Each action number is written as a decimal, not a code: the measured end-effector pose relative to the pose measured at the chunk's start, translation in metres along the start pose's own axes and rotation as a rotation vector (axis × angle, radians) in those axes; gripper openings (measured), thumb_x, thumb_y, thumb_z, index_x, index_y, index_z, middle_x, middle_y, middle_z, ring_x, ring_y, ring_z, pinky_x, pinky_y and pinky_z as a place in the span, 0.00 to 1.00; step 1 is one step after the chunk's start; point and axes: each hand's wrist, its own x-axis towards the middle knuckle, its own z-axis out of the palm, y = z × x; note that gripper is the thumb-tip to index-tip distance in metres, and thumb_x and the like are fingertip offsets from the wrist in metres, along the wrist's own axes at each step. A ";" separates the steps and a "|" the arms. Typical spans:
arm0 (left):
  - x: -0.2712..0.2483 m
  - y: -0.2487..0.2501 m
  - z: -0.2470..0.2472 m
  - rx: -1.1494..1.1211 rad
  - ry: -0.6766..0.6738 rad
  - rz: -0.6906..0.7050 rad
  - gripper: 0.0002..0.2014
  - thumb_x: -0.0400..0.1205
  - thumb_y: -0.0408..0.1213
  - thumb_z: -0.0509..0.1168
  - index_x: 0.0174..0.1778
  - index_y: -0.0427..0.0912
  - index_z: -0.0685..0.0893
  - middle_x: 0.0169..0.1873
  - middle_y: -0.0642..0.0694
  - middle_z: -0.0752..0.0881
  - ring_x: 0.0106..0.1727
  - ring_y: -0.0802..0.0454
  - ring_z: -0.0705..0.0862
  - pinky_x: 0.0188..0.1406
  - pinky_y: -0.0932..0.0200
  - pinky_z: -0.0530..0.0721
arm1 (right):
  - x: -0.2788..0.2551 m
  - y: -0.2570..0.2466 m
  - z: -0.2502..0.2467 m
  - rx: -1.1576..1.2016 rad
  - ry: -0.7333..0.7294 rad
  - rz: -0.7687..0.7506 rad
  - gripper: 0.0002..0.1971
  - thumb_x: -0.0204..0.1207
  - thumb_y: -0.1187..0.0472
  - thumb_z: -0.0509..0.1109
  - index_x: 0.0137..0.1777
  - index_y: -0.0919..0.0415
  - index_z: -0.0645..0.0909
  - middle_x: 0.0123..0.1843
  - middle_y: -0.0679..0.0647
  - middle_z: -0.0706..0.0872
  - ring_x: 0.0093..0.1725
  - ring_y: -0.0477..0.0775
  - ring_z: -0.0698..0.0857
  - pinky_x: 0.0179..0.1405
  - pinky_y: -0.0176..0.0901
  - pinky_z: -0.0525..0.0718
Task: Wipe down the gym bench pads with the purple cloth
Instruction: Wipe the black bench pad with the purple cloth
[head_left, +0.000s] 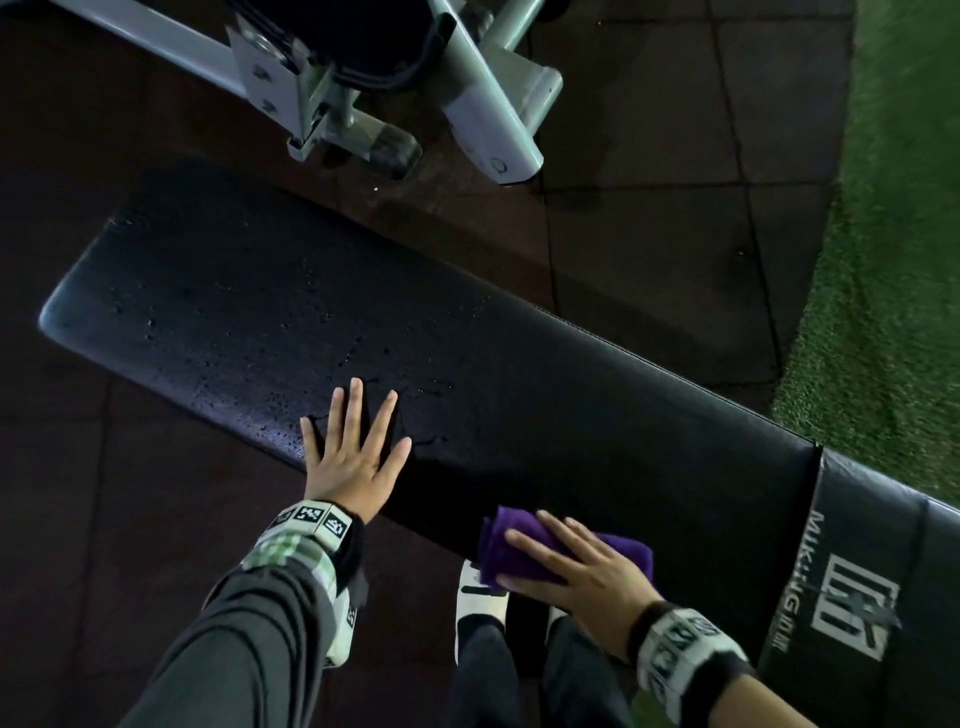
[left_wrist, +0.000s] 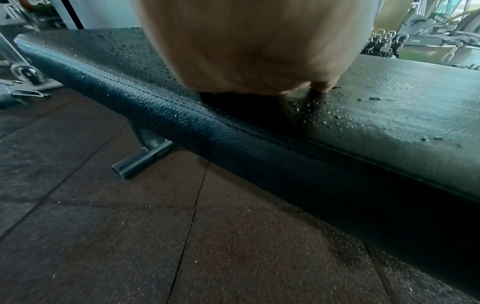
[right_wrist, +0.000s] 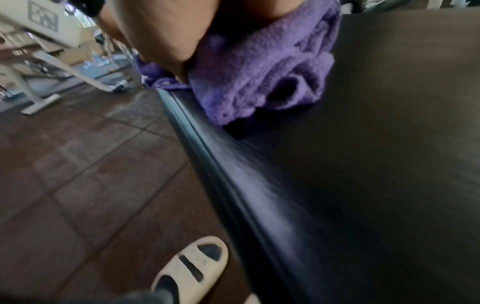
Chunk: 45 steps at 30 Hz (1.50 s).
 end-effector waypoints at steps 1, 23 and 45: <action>0.000 0.001 -0.001 0.000 -0.006 0.002 0.32 0.73 0.70 0.24 0.74 0.71 0.23 0.73 0.59 0.15 0.75 0.59 0.17 0.74 0.42 0.21 | -0.013 0.007 0.003 -0.002 0.039 0.027 0.42 0.61 0.57 0.60 0.78 0.33 0.57 0.83 0.48 0.55 0.76 0.63 0.68 0.68 0.60 0.74; -0.001 0.002 -0.006 0.003 -0.043 0.015 0.34 0.72 0.70 0.24 0.75 0.70 0.25 0.72 0.59 0.15 0.72 0.58 0.15 0.65 0.48 0.12 | -0.016 0.010 -0.004 0.114 0.100 0.261 0.44 0.62 0.57 0.62 0.79 0.33 0.51 0.83 0.49 0.56 0.75 0.66 0.68 0.65 0.63 0.76; 0.001 -0.001 -0.001 0.013 -0.023 0.012 0.30 0.84 0.64 0.37 0.74 0.69 0.25 0.72 0.59 0.16 0.77 0.57 0.21 0.76 0.38 0.25 | -0.033 -0.033 0.023 -0.045 0.107 0.166 0.32 0.71 0.56 0.57 0.77 0.35 0.61 0.81 0.49 0.62 0.75 0.65 0.68 0.69 0.61 0.73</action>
